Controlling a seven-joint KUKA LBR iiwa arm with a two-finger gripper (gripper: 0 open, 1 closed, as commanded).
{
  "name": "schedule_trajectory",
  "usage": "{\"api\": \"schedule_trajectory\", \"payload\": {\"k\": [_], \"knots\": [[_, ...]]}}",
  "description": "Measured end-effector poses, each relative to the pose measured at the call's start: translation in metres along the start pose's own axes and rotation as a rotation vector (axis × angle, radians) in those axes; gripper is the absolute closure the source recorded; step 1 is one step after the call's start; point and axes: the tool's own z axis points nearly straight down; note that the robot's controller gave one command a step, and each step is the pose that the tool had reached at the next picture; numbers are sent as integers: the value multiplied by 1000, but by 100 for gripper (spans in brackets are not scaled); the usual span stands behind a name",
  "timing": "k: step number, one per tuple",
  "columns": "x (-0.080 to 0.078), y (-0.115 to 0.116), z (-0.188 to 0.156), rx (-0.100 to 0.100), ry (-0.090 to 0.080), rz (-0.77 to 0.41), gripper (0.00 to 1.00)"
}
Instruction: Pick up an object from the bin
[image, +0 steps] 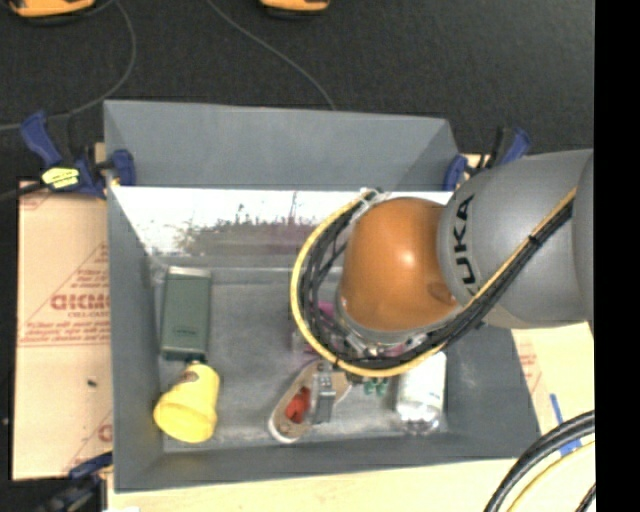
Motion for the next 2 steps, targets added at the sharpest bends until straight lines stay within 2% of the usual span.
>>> {"api": "schedule_trajectory", "payload": {"k": [1, 2], "knots": [[16, -40, 73, 1, -9, -18, 100], [16, -40, 73, 0, -9, -17, 100]]}}
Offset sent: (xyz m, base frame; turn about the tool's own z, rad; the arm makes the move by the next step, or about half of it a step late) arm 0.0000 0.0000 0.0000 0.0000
